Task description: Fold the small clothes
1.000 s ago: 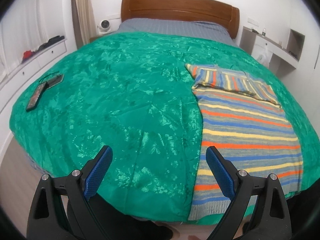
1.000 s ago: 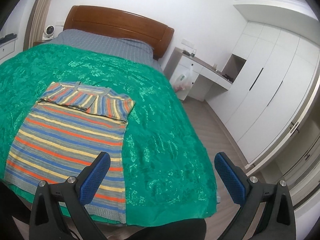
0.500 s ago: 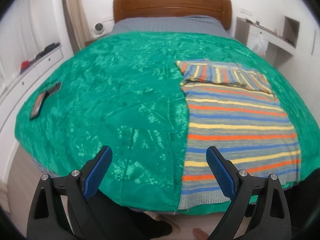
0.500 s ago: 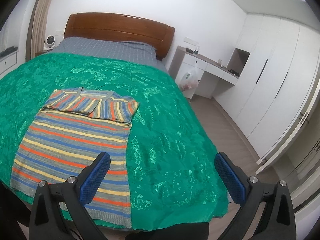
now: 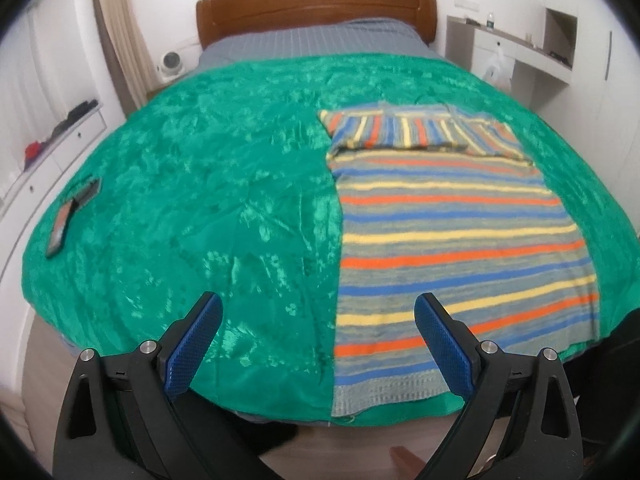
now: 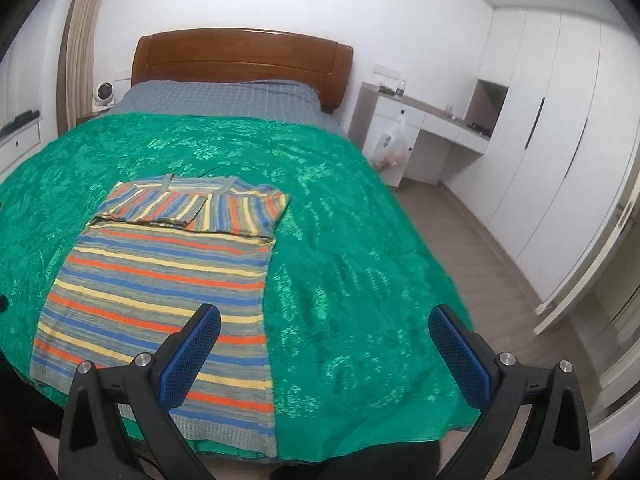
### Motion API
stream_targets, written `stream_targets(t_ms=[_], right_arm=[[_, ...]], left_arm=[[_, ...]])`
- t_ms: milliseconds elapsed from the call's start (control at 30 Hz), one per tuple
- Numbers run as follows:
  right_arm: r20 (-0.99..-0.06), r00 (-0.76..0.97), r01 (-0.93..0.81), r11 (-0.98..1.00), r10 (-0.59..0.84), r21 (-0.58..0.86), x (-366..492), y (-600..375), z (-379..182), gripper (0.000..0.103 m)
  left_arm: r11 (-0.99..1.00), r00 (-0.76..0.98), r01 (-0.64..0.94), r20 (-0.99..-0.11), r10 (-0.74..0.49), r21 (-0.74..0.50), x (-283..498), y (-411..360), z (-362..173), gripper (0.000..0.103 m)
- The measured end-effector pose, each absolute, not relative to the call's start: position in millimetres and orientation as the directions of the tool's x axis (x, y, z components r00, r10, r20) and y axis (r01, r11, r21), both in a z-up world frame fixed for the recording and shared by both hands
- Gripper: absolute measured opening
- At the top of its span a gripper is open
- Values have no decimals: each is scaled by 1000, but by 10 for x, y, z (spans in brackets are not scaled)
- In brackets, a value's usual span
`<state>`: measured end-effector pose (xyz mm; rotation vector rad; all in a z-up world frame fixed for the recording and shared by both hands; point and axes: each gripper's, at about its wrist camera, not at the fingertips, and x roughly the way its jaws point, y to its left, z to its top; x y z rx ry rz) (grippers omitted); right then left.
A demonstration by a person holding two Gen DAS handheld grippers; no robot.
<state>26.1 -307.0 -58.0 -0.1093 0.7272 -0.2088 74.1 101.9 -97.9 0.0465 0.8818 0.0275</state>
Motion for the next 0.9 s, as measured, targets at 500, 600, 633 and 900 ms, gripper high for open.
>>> stream_targets(t_ms=[500, 600, 633, 900], right_arm=[[-792, 609, 50, 999, -45, -18, 440, -2974, -1491, 102], [-818, 574, -12, 999, 34, 33, 473, -3007, -1608, 102], [-826, 560, -30, 998, 60, 52, 463, -3043, -1638, 102], [-871, 359, -143, 942, 334, 303, 335, -3133, -2062, 95]], left_arm=[[998, 561, -27, -827, -37, -63, 699, 1233, -1608, 97], [989, 493, -13, -862, -120, -145, 747, 1283, -1704, 97], [987, 474, -4, -870, -137, -158, 763, 1277, -1738, 97], [989, 307, 109, -942, -133, -104, 860, 925, -2102, 92]])
